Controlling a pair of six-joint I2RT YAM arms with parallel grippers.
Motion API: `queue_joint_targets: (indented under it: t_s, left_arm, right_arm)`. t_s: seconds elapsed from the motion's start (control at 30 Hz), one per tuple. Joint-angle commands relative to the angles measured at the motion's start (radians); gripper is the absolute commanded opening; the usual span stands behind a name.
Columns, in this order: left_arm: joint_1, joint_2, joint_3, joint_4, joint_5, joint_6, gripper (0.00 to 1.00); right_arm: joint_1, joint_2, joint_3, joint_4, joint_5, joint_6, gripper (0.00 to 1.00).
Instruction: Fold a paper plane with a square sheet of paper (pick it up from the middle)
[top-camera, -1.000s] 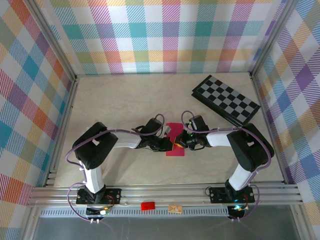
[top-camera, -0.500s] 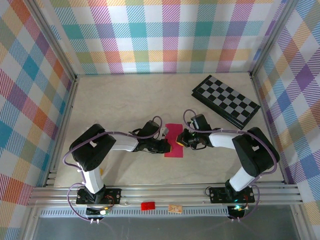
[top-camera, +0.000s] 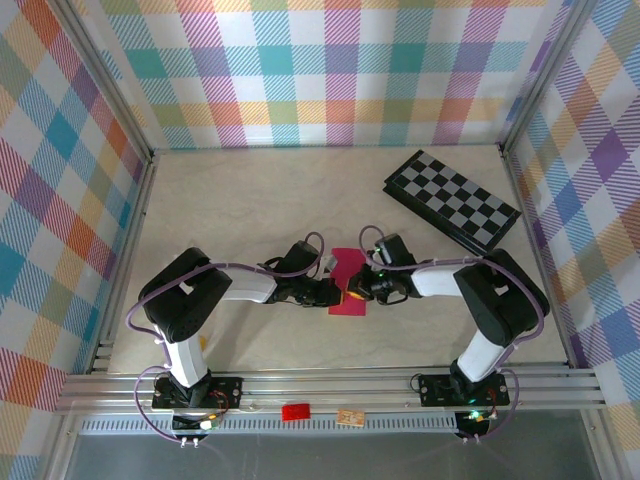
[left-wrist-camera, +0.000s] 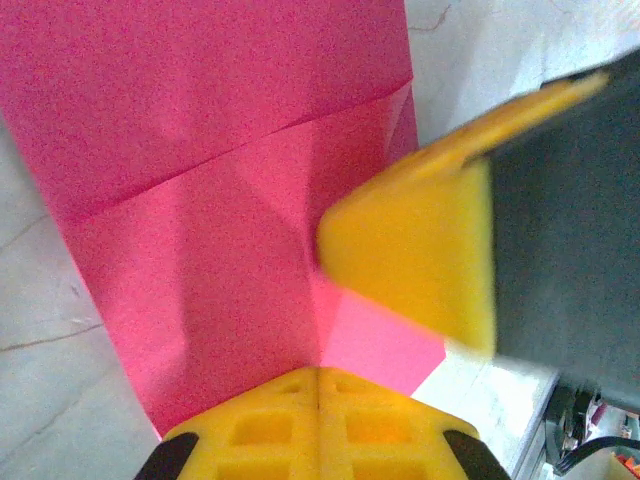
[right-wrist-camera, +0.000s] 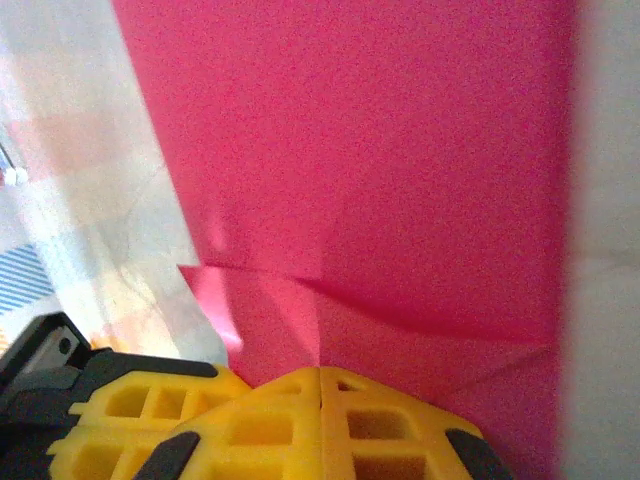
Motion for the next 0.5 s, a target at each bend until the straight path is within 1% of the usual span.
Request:
queue_joint_targets:
  t_s: [0.0,0.13,0.2,0.37,0.47]
  left_arm:
    - [0.007,0.054,-0.051,-0.117,-0.039,0.003,0.0]
    - [0.007,0.055,-0.062,-0.11,-0.041,0.0,0.0]
    - [0.007,0.053,-0.064,-0.107,-0.04,0.001,0.0]
    - [0.007,0.045,-0.059,-0.109,-0.038,-0.001,0.0]
    - [0.007,0.04,-0.055,-0.109,-0.036,-0.006,0.0]
  right_arm:
    - [-0.08,0.014,-0.019,-0.039,0.029,-0.035,0.07]
    - [-0.14,0.013,-0.014,-0.034,0.016,-0.035,0.07]
    - [-0.154,0.006,-0.008,-0.036,0.012,-0.032,0.07]
    - [-0.152,-0.075,0.001,-0.058,0.004,-0.027,0.07]
    - [-0.128,-0.127,-0.012,-0.043,0.001,-0.01,0.09]
